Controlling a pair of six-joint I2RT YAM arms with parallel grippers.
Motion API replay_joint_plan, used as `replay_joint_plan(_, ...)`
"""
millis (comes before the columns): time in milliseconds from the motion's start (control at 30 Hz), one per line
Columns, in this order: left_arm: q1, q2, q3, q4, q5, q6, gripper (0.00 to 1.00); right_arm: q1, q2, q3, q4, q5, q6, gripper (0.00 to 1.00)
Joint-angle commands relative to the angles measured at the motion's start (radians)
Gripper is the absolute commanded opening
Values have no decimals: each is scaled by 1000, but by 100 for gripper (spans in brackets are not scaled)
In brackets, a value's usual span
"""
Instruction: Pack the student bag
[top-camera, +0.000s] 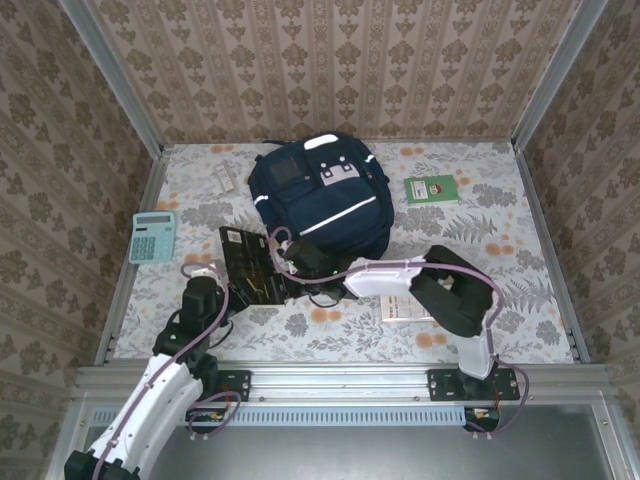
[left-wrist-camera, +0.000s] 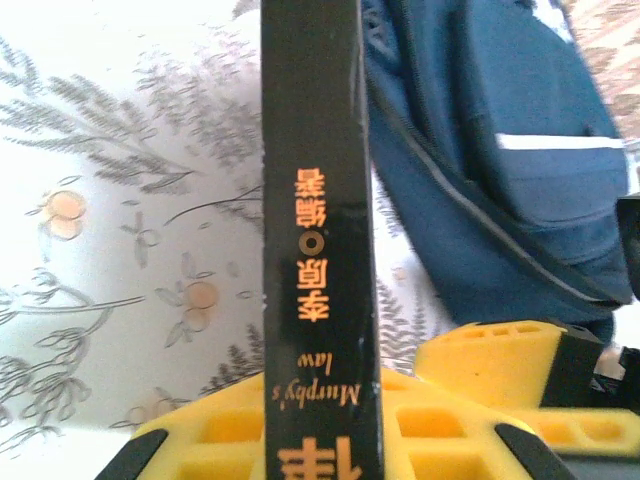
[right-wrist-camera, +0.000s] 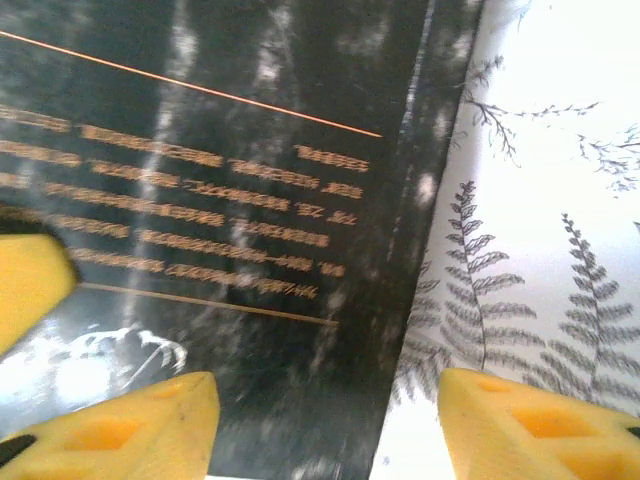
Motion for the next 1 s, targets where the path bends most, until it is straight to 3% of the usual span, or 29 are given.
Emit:
replay_joint_plan(0,-4,-34,67,62,118,38,0,-13,-138,-71,68,37,-16,68)
replay_joint_plan(233,-16,-32,128,204,323,26,0,-93,-287,-200,197,-83,27,79)
replay_joint_plan(433,-51,-10,166,288,423,-3,0,-165,-330,-280,346,-194,110,87)
replay_joint_plan(767,-140,63,181,443,479,-40,0,-217,-272,-316,633,-395,259,97)
replay_joint_plan(967,-165,93,205,440,465,-22,0,-229,-159,-322,936,-507,443,98)
